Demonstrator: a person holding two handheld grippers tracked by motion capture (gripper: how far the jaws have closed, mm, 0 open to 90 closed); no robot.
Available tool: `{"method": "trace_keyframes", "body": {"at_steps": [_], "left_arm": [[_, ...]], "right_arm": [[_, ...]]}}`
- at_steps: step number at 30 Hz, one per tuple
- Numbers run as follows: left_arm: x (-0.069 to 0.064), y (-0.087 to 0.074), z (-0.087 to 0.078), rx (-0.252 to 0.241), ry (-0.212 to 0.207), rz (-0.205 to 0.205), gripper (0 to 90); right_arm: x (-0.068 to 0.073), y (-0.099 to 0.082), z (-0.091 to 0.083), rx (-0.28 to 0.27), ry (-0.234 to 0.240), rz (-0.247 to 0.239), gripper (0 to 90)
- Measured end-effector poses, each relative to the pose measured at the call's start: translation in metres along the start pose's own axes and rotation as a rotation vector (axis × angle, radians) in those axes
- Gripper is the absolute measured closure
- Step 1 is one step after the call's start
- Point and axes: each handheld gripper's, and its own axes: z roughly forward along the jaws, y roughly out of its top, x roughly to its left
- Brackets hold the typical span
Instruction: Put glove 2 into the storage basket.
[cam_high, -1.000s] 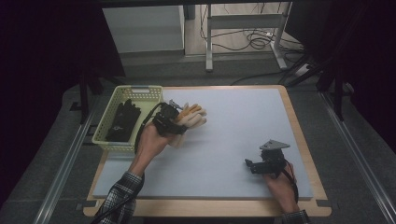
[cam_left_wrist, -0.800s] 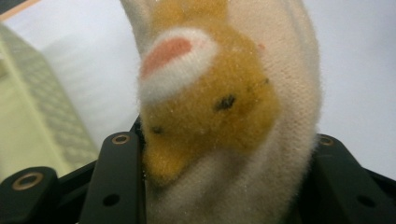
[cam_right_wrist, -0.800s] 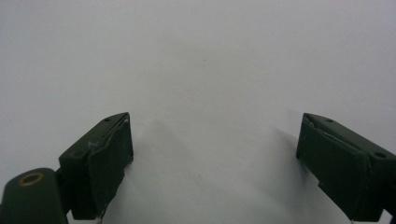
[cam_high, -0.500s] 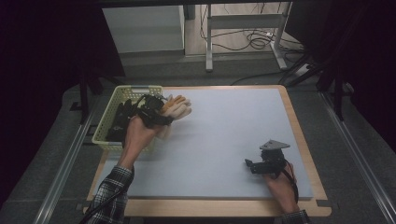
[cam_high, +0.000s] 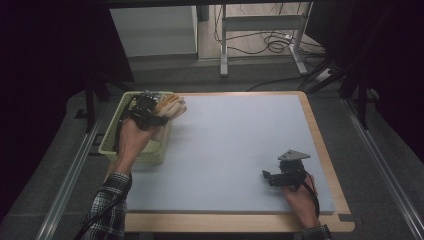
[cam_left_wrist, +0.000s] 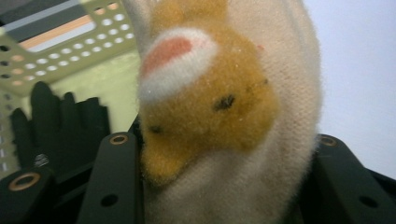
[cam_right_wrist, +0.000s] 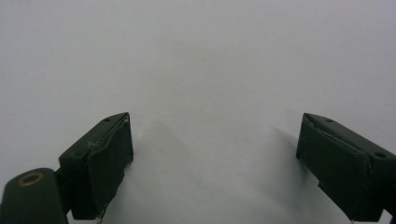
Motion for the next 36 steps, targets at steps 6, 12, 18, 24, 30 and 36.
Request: {"method": "trace_keyframes", "body": {"at_steps": [6, 12, 18, 24, 30, 36], "left_arm": [[0.017, -0.002, -0.002, -0.004, 0.037, -0.035, 49.8], [0.031, -0.004, -0.001, 0.006, 0.07, -0.068, 49.7], [0.043, -0.006, 0.003, 0.013, 0.095, -0.093, 49.6], [0.05, -0.007, 0.01, 0.024, 0.117, -0.106, 49.4], [0.055, -0.007, 0.019, 0.033, 0.13, -0.114, 49.3], [0.057, -0.007, 0.03, 0.044, 0.133, -0.122, 49.2]], "right_arm": [[0.0, 0.0, 0.0, 0.0, 0.0, -0.001, 10.6], [0.0, 0.0, 0.0, 0.0, 0.0, 0.0, 10.6], [0.0, 0.0, 0.0, 0.0, 0.0, 0.0, 10.6], [0.0, 0.0, 0.0, 0.0, 0.0, 0.001, 10.6], [0.0, 0.0, 0.0, 0.0, 0.0, 0.0, 10.6], [0.0, 0.0, 0.0, 0.0, 0.0, 0.0, 10.6]]}}
